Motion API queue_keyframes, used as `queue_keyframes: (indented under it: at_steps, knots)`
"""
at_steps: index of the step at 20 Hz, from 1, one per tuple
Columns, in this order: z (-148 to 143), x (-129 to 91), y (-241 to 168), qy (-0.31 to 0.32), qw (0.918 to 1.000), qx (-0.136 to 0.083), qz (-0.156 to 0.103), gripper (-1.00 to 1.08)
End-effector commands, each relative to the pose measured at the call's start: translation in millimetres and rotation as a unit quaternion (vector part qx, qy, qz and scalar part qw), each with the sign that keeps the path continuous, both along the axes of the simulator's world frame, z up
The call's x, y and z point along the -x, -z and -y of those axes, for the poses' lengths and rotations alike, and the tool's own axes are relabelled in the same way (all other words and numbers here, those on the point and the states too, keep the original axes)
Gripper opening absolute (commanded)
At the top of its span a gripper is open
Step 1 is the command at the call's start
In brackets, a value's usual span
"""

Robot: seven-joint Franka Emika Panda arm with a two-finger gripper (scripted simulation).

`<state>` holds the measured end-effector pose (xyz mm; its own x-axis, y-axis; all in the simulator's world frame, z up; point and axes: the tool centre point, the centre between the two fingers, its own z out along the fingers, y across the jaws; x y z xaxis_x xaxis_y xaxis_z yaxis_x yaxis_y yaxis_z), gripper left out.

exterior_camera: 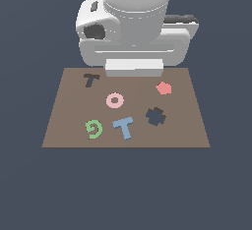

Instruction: Insert a designated object into the corresponding slot on a board.

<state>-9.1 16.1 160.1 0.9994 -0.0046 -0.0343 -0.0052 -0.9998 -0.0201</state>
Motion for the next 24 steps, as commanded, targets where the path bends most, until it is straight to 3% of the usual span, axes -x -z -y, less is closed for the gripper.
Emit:
queue_keyframes:
  at_steps: [1, 11, 24]
  knots:
    - [0.0, 0.0, 0.0, 0.000, 1.0000, 0.000, 0.000, 1.00]
    - [5.4, -15.4, 17.9, -0.023, 0.9997, 0.001, 0.003, 1.00]
    - [18.0, -73.9, 79.6, -0.105, 0.9943, 0.005, 0.013, 1.00]
